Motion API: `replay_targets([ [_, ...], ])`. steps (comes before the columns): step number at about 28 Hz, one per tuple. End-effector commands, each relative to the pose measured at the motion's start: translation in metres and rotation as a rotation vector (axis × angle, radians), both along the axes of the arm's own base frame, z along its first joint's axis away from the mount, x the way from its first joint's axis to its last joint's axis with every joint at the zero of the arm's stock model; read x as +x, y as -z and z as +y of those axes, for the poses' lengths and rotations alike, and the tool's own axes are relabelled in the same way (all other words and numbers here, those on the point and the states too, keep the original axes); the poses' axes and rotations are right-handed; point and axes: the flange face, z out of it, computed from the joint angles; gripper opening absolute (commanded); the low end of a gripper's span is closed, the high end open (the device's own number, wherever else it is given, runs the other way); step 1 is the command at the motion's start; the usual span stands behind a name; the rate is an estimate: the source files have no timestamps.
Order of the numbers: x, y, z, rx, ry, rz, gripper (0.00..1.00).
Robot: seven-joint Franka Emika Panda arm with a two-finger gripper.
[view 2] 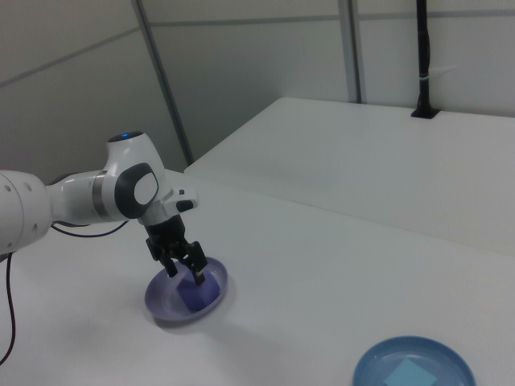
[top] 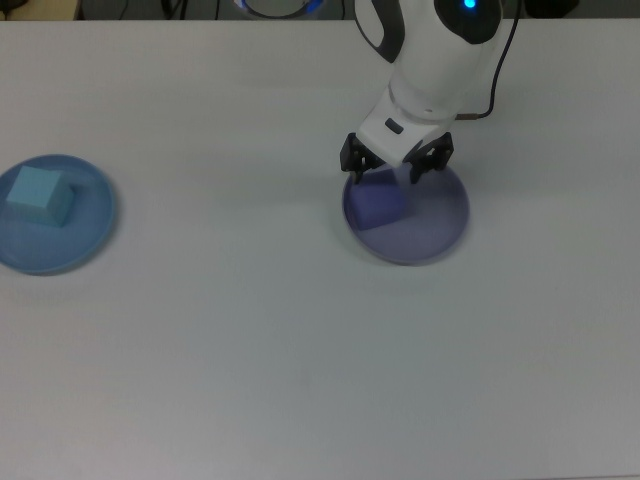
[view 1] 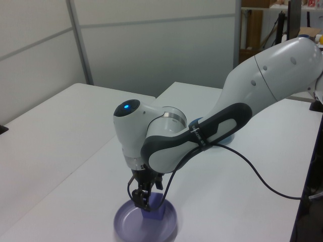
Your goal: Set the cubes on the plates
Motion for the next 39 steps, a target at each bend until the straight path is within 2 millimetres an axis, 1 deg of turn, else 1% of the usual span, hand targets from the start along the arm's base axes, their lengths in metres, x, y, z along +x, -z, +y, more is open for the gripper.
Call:
replay_targets([
  [1, 0.003, -0.021, 0.002, -0.008, 0.008, -0.045, 1.00],
  [2, 0.003, -0.034, 0.000, -0.002, 0.013, -0.064, 1.00],
  [6, 0.004, -0.073, -0.016, 0.011, 0.045, -0.119, 1.00],
  [7, 0.002, -0.091, -0.033, 0.004, 0.070, -0.128, 1.00],
  [11, -0.002, -0.126, -0.077, -0.017, 0.109, -0.130, 1.00],
  [12, -0.001, -0.144, -0.098, -0.022, 0.104, -0.135, 1.00],
  [14, -0.003, -0.156, -0.120, -0.028, 0.105, -0.112, 1.00],
  [16, -0.006, -0.165, -0.136, -0.011, 0.104, -0.081, 1.00],
  [17, -0.009, -0.177, -0.151, 0.017, 0.104, -0.066, 1.00],
  [18, -0.012, -0.184, -0.161, 0.034, 0.106, -0.062, 1.00],
  [22, -0.022, -0.204, -0.193, 0.072, 0.112, -0.054, 1.00],
  [24, -0.024, -0.207, -0.204, 0.072, 0.130, -0.047, 1.00],
  [26, -0.024, -0.210, -0.214, 0.071, 0.147, -0.052, 1.00],
  [27, -0.022, -0.222, -0.221, 0.073, 0.158, -0.077, 1.00],
  [29, -0.019, -0.228, -0.231, 0.075, 0.174, -0.089, 1.00],
  [32, -0.018, -0.229, -0.238, 0.079, 0.180, -0.094, 1.00],
  [39, -0.018, -0.227, -0.235, 0.127, 0.181, -0.086, 1.00],
])
